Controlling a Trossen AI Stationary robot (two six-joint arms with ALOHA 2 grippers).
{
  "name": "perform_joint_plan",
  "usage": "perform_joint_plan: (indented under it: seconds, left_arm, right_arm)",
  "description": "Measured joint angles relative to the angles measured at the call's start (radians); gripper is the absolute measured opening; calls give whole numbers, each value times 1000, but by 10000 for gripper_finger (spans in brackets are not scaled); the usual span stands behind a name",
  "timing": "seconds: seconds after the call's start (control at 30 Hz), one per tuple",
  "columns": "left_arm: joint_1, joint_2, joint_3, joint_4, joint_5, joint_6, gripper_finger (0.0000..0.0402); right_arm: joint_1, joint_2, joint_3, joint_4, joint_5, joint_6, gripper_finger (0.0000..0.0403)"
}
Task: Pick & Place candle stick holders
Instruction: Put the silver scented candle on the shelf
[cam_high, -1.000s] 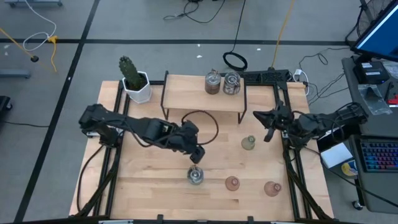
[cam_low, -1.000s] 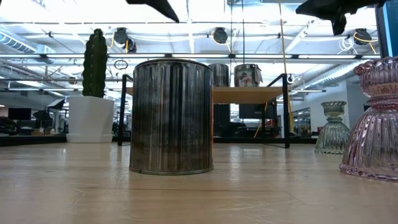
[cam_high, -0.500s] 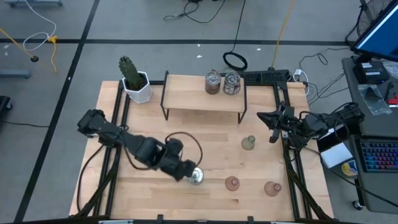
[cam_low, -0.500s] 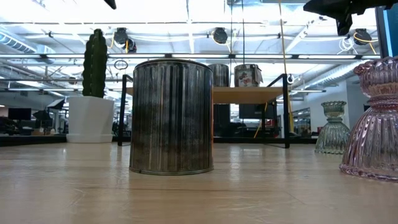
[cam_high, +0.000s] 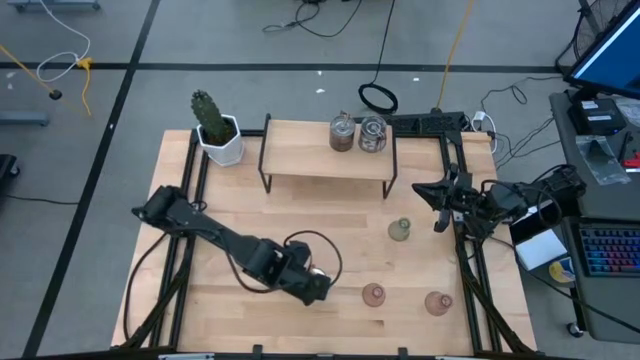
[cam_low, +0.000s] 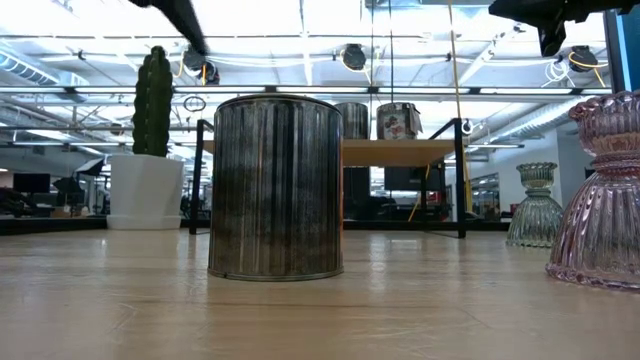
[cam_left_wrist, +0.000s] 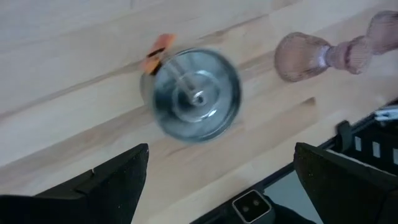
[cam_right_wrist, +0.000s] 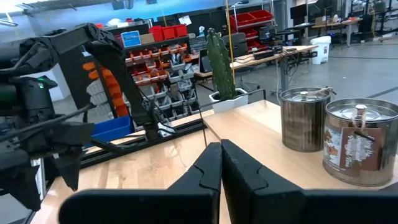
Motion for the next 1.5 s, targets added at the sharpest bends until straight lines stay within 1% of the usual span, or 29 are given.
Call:
perform_joint_plan:
  seconds: [0.1, 0.23, 0.57, 0.77, 1.0, 1.5]
  left_arm:
    - [24, 2, 0, 5, 29, 30, 395]
    - [50, 1, 0, -19, 33, 33, 395]
    - [65, 1, 0, -34, 45, -39, 395]
    - [55, 22, 3, 52, 81, -64, 395]
    - [52, 88, 1, 86, 148, -68, 395]
    - [53, 90, 1, 113, 139, -60, 395]
  right_arm:
    - [0, 0, 0, 0, 0, 1, 0]
    - [0, 0, 0, 0, -1, 8, 0]
    - [0, 0, 0, 0, -1, 8, 0]
    - [0, 0, 0, 0, -1, 5, 0]
    - [0, 0, 0, -1, -1, 0, 0]
    - [0, 0, 0, -1, -1, 0, 0]
